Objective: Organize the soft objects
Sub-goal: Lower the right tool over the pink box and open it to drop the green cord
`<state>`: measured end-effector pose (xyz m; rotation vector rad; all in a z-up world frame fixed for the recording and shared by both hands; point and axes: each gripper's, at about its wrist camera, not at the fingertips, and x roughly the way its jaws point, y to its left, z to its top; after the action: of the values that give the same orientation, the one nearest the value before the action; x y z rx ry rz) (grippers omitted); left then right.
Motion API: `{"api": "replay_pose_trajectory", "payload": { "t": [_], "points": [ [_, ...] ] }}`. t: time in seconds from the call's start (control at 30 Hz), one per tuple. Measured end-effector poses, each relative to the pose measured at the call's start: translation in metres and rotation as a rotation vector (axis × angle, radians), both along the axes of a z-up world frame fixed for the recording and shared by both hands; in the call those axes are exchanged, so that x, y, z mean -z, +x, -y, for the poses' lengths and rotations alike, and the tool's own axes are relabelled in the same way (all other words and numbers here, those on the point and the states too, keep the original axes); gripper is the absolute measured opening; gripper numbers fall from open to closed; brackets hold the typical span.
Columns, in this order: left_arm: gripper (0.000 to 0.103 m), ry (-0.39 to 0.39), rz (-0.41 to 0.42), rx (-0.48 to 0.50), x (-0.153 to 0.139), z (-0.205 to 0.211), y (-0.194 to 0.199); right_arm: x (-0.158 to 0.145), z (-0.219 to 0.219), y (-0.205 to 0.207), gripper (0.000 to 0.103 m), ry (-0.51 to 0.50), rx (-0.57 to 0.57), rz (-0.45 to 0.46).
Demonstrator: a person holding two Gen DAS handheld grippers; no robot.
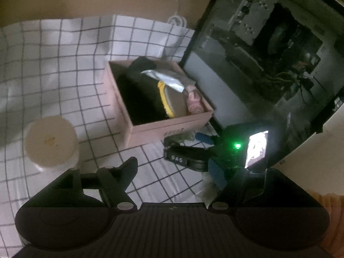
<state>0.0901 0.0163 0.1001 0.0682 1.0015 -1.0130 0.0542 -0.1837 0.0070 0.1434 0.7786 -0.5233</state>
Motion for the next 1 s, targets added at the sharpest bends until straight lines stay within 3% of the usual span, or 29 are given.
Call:
{"api": "replay_pose_trajectory", "payload": {
  "t": [0.03,0.3,0.4,0.57,0.7,0.83,0.9,1.0],
  "points": [
    [0.077,0.000,0.001,-0.010,0.000,-0.003,0.001,0.000,-0.001,0.000,0.070,-0.005,-0.007,0.001],
    [0.077,0.000,0.000,-0.021,-0.005,-0.012,-0.002,-0.007,-0.008,-0.018,0.070,-0.005,-0.029,-0.009],
    [0.077,-0.017,0.012,-0.039,-0.009,-0.015,0.000,-0.027,-0.017,-0.032,0.070,-0.043,-0.069,0.027],
    [0.077,-0.046,0.025,-0.104,-0.020,-0.020,0.012,-0.079,-0.037,-0.038,0.070,-0.195,-0.156,0.167],
    [0.077,-0.060,0.030,-0.134,-0.028,-0.023,0.017,-0.113,-0.039,-0.007,0.070,-0.282,-0.174,0.267],
    [0.077,-0.054,0.033,-0.154,-0.029,-0.027,0.018,-0.131,-0.019,0.041,0.070,-0.320,-0.097,0.360],
    [0.077,-0.040,0.041,-0.160,-0.029,-0.028,0.018,-0.130,0.000,0.065,0.071,-0.280,-0.075,0.363],
    [0.077,-0.018,0.061,-0.172,-0.030,-0.030,0.020,-0.118,0.025,0.089,0.071,-0.160,-0.079,0.297]
  ]
}}
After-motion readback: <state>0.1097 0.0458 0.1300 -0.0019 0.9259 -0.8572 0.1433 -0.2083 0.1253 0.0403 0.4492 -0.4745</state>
